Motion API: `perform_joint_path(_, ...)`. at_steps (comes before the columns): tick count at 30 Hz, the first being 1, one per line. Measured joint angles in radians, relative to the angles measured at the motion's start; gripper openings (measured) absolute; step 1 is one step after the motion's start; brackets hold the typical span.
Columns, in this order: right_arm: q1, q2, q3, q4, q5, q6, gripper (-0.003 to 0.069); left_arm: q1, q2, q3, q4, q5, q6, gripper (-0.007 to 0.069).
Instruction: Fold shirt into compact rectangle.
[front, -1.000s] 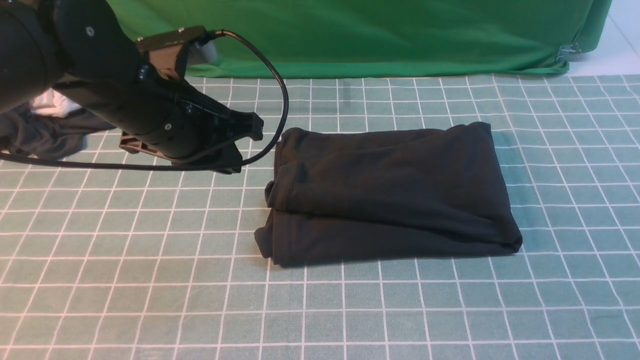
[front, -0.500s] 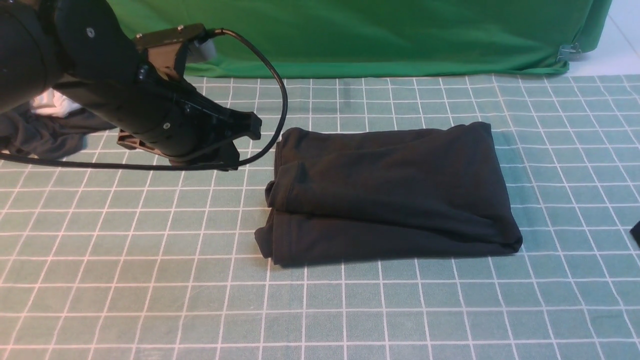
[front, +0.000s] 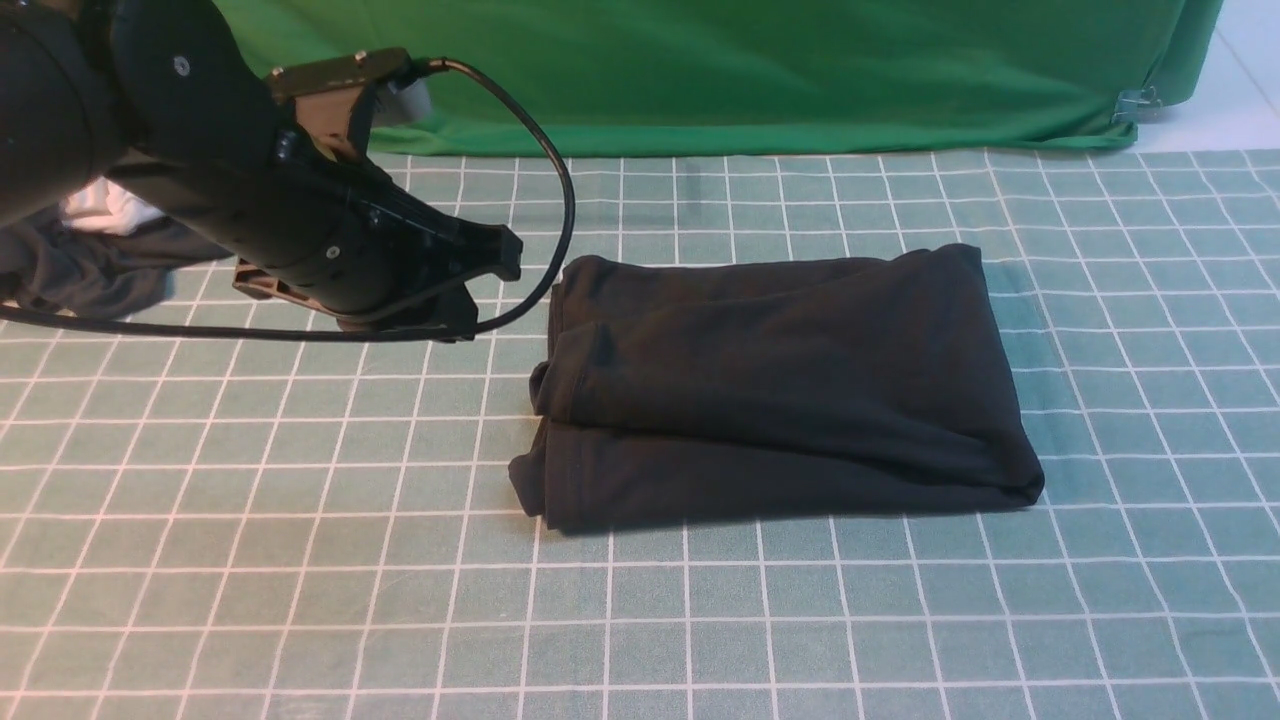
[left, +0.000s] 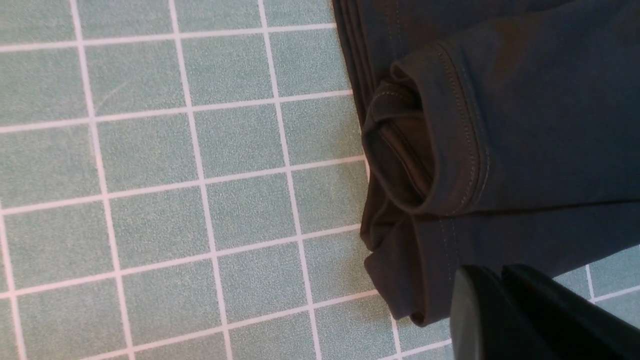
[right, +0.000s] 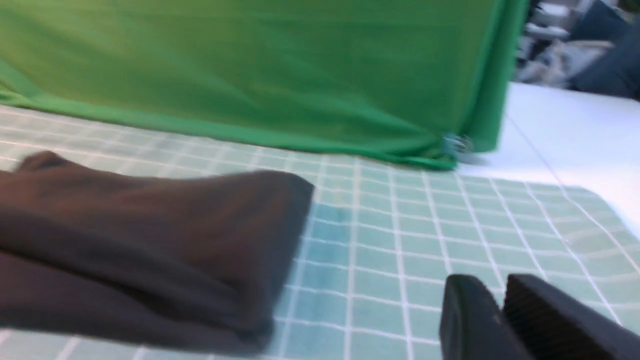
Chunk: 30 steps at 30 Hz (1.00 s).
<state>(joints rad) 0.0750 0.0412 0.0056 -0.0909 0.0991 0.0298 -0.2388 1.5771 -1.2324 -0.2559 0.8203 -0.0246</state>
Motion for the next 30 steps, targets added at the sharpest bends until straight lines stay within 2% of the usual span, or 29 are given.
perform_joint_path(6,-0.014,-0.037,0.002,0.0,0.111,0.0,0.013,0.0,0.0,0.0,0.016,-0.001,0.0,0.0012)
perform_joint_path(14,-0.067,-0.04,0.005,0.0,0.122,0.0,0.015,0.0,0.0,0.0,0.002,0.066,0.009,0.0012)
perform_joint_path(17,-0.104,-0.04,0.005,0.0,0.122,0.0,0.0164,0.0,-0.013,0.002,-0.015,0.113,0.055,0.0012)
perform_joint_path(30,-0.114,-0.04,0.005,0.0,0.122,0.0,0.0194,0.0,-0.321,0.005,0.033,0.206,0.08,0.0012)
